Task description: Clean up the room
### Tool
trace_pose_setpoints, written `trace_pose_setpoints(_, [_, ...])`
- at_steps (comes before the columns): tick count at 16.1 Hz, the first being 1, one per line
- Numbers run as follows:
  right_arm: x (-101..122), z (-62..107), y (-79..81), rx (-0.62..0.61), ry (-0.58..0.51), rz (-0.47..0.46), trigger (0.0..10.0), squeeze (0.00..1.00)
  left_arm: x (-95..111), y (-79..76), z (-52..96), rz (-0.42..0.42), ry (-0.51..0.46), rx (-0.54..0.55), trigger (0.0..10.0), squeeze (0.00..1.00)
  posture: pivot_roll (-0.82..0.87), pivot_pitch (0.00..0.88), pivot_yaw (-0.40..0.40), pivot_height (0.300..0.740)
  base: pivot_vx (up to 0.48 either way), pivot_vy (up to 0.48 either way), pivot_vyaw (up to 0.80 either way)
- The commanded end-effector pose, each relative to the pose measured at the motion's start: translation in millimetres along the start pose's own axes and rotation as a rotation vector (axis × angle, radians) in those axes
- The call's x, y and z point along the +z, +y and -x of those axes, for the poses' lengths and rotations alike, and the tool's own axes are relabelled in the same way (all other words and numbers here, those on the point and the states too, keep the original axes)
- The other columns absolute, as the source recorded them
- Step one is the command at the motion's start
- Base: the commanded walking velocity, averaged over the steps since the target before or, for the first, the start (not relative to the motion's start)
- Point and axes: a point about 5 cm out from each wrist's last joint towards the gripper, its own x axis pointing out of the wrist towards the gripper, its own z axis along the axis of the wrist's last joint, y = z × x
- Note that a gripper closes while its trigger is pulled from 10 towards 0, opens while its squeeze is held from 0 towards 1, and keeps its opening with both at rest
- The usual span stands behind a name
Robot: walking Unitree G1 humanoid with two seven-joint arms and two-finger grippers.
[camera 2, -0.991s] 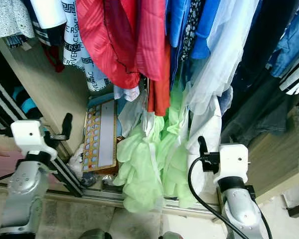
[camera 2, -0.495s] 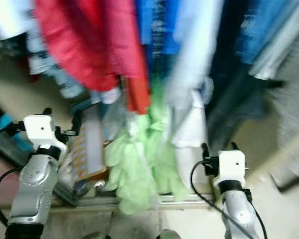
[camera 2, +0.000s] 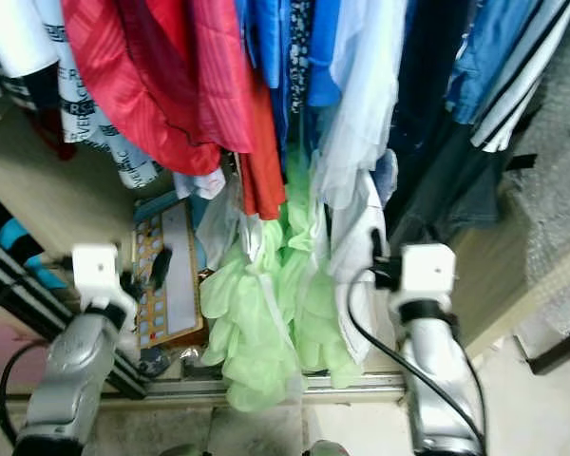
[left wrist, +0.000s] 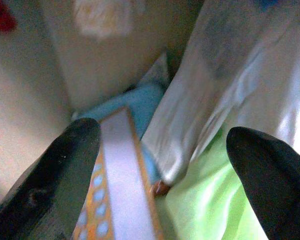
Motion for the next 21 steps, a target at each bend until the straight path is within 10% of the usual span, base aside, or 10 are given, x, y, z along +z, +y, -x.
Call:
trace_pose_setpoints(1, [4.5,-2.6,4.6,0.014,0.0,-0.004,10.0,0.0,1.7,4.9,0.6,-0.015,-0.006,-0.003,10.0,0.0,-0.04,0.0,0.052,0.74,0.0,0.0,0.0])
trace_pose_setpoints(6, [9.0,-6.1,17.1,0.032,0.044,-0.04,10.0,0.0,5.2,10.2,7.4,0.002,-0.063,0.056,10.0,0.0,-0.02,0.0,0.03,0.74,0.0,0.0,0.0])
trace_pose_setpoints(12, [8.4,-33.7,27.5,0.017,0.07,-0.076,10.0,0.0,4.9,11.1,-18.5,0.01,0.003,0.138,10.0,0.0,0.0,0.0,0.0,0.74,0.0,0.0,0.0])
trace_pose_setpoints(21, [-22.1,-0.2,33.1,0.013,0.18,-0.102,10.0,0.0,-3.6,14.0,11.0,0.08,-0.064,0.173,10.0,0.0,-0.01,0.055,0.005,0.74,0.0,0.0,0.0])
